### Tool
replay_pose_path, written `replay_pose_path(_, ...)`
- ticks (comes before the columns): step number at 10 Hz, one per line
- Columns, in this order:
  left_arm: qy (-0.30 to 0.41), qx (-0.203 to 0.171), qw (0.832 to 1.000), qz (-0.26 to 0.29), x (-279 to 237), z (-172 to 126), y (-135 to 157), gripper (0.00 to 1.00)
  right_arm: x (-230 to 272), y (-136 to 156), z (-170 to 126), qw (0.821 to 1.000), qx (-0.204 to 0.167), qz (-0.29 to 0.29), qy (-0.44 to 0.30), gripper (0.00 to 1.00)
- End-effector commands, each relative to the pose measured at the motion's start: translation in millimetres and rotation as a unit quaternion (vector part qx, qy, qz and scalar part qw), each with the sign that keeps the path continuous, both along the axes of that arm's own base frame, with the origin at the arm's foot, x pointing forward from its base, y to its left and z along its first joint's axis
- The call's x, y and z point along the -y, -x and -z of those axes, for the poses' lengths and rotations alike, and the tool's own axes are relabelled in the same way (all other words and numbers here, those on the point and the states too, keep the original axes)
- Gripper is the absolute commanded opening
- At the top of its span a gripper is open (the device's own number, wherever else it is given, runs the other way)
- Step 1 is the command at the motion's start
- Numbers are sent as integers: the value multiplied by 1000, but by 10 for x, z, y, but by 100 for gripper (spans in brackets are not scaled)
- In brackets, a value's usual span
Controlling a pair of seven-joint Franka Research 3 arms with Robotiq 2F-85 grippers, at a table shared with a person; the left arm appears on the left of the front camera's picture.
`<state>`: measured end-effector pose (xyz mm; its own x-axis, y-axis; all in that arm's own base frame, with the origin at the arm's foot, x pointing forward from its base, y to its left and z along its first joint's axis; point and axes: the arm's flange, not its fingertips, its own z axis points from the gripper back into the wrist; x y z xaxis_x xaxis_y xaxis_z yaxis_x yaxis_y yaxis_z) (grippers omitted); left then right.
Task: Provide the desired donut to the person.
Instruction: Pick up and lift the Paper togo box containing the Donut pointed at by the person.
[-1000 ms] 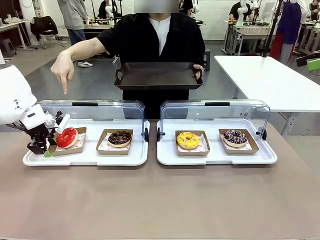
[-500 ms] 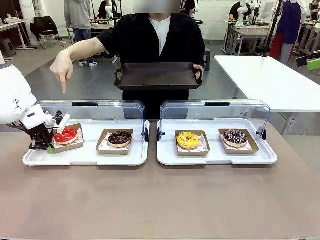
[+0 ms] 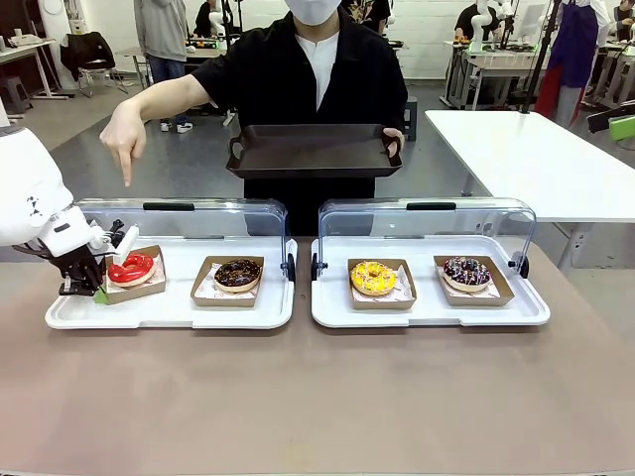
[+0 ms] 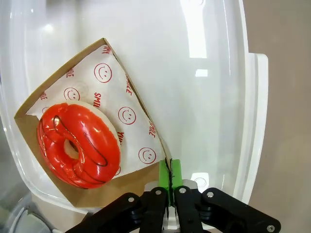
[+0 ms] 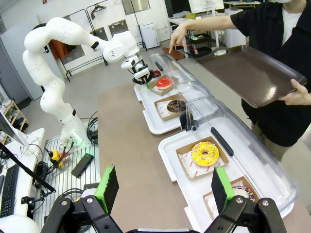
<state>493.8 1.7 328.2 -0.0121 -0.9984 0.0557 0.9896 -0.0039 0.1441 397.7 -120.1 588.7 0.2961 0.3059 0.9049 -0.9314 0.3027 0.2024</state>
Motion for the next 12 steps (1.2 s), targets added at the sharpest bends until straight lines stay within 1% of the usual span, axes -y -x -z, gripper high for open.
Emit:
replay_pose_path(1,-20,-9,999,26,-33,-152,67,0,-8,-2,-4,1000,3,-4,-5,100)
replay_pose_path(2,-31,-19,998,55,-23,-321,195,0,-8,-2,-4,1000,3,-4,-5,100)
replay_pose_path(4,-26,-22,994,103,0,-713,506,0,-8,-2,-4,1000,3,-4,-5,100)
replay_pose_path(5,-26,-20,993,109,3,-915,665,0,-8,-2,-4,1000,3,-4,-5,100)
replay_pose_path(8,-8,-15,995,96,59,-1557,1151,0,-8,-2,-4,1000,3,-4,-5,100)
replay_pose_path(10,-16,11,993,116,213,-1911,1369,0,-8,-2,-4,1000,3,-4,-5,100)
replay_pose_path(12,-17,53,991,125,437,-2356,1528,0,-8,-2,-4,1000,3,-4,-5,100)
